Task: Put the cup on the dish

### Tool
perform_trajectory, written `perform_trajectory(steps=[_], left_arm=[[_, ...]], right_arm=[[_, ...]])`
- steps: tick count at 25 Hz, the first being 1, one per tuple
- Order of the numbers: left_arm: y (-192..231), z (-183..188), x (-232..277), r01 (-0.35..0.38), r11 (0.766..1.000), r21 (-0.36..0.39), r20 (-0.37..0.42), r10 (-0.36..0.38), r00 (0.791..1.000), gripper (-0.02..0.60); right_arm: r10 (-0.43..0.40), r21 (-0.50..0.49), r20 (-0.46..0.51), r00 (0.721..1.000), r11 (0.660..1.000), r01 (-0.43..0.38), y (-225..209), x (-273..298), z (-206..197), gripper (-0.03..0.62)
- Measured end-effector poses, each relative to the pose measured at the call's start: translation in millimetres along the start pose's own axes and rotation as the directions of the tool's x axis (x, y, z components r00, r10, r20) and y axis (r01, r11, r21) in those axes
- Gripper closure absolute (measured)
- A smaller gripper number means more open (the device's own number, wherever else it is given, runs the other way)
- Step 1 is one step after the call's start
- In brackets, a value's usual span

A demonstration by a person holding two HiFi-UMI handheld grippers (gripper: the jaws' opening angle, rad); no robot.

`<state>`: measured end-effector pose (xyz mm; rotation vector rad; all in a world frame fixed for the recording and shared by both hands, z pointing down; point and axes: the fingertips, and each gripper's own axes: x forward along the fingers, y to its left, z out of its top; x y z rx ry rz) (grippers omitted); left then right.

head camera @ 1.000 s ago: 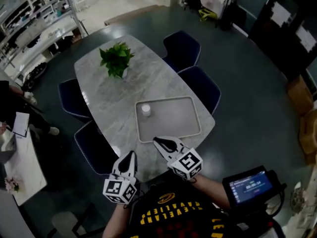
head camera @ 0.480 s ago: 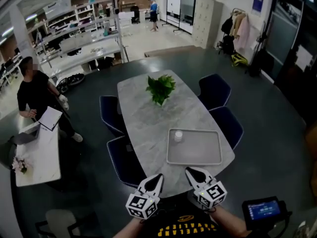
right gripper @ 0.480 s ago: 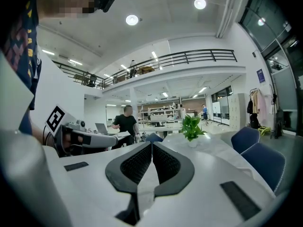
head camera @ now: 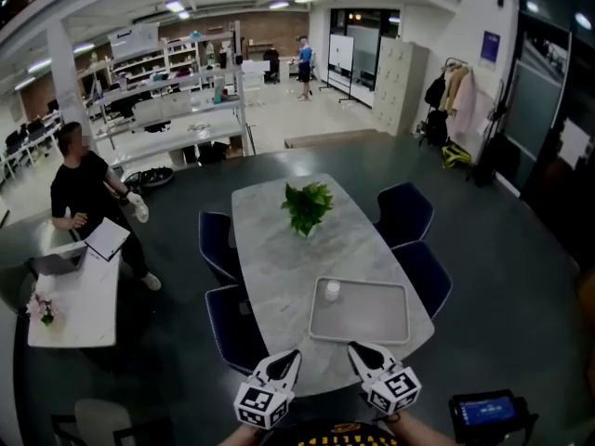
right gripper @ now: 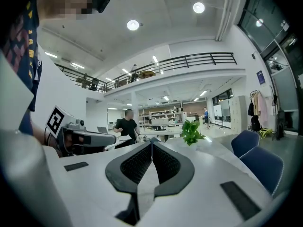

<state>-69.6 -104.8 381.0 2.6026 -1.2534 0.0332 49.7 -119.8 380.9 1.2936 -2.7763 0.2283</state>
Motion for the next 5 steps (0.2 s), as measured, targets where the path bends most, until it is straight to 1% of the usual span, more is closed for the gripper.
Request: perform_trajectory(steps=[2, 5], left_arm=[[-11.0, -0.4, 2.0, -0.005, 1.0, 0.001, -0.001, 0.005, 1.0, 0.58], [-32.4, -6.6, 4.2, -0.004, 1.0, -0.019, -0.015, 0.004, 1.0, 0.581]], right_arm=[[0.0, 0.003, -0.013, 1.0, 1.0, 0.0, -4.8, -13.4, 1.7, 0.577], [-0.006, 0.013, -0.029, 1.0, 1.0, 0.006, -14.1, -38.5, -3.3, 0.577]])
